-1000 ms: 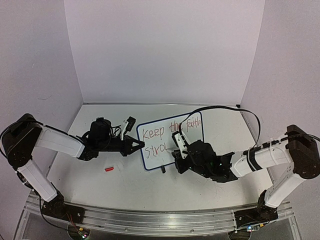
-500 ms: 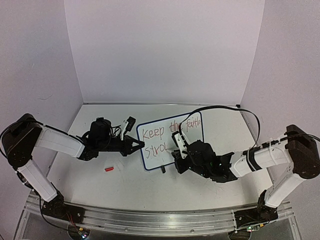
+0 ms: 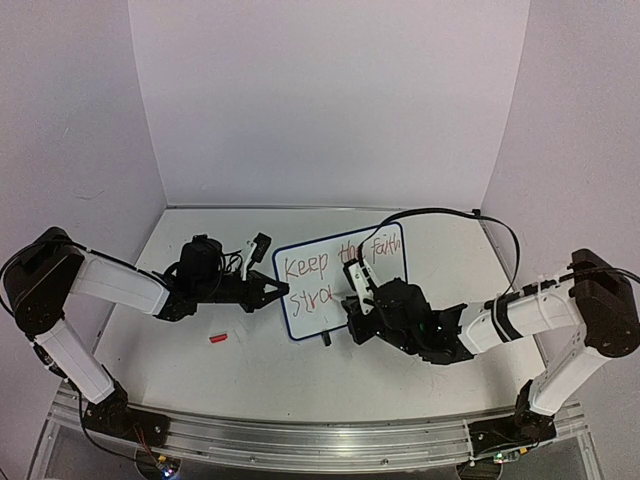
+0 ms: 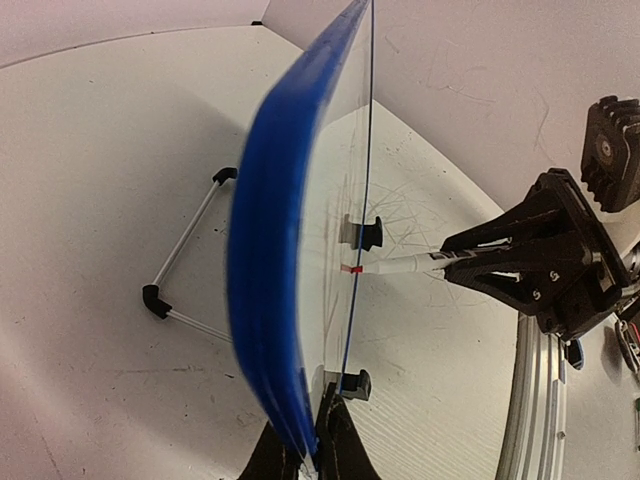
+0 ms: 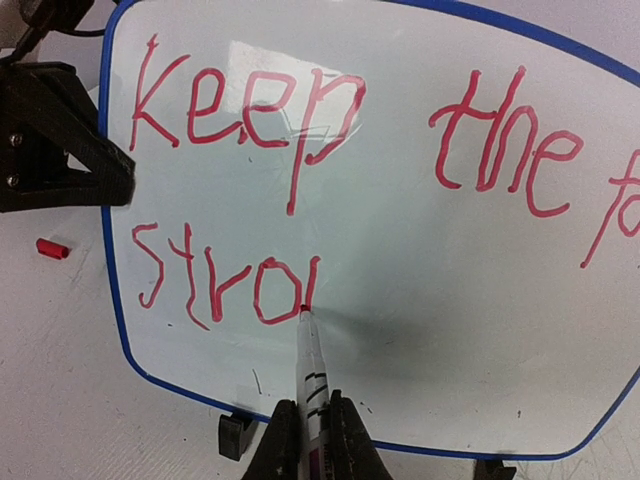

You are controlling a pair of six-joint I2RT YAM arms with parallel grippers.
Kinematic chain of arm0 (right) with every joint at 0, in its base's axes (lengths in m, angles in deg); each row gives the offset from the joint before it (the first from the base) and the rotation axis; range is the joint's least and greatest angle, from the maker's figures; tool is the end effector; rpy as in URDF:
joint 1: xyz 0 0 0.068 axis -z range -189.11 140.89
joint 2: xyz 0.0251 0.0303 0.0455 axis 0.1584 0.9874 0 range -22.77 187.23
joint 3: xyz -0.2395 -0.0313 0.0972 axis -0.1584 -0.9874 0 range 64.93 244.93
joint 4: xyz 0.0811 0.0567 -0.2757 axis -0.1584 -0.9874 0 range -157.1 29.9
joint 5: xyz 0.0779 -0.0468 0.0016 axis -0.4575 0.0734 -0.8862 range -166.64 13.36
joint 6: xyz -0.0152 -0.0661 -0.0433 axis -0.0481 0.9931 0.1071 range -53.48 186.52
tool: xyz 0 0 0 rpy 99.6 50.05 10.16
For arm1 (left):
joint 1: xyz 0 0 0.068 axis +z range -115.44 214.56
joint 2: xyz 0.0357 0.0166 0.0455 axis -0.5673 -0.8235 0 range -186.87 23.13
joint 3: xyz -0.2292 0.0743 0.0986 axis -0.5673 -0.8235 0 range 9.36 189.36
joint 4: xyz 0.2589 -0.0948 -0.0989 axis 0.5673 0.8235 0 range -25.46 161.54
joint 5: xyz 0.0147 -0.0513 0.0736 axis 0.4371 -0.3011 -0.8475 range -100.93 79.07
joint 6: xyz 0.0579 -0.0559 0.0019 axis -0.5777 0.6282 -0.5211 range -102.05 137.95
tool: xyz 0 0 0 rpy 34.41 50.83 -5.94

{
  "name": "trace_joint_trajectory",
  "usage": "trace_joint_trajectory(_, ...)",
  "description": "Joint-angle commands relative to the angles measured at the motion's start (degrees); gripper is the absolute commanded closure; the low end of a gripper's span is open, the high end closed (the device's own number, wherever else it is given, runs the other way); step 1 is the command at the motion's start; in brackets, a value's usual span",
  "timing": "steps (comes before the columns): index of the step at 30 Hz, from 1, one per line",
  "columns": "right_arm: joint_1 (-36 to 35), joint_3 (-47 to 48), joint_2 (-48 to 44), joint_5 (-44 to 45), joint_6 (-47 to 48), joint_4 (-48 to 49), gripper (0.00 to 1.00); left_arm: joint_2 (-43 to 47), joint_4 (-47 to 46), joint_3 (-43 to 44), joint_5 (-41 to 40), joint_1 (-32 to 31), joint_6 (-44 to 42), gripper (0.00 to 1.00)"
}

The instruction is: Write a sentence on the whiteboard

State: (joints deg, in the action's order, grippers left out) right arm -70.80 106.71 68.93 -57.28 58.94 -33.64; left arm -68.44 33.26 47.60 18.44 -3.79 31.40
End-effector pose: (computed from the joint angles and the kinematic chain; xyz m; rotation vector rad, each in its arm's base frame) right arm 0.2008 0.3241 0.1346 -0.7004 1.8565 0.4585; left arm 0.2658 -0.2538 0.1265 0.7896 1.9092 -1.0786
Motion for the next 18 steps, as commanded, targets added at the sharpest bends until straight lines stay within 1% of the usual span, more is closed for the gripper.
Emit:
trace_joint_trajectory(1,0.4,2.2,-0.2,3.1,0.1,2.6,1.0,-0.1,4.8,-0.5,-9.4,1.3,-4.2,1.0)
trace_joint_trajectory(18,0.8,2.5,-0.4,5.4,-0.1,3.1,1.0,0.1,4.8,-0.8,-9.7,1.3,-4.2,1.0)
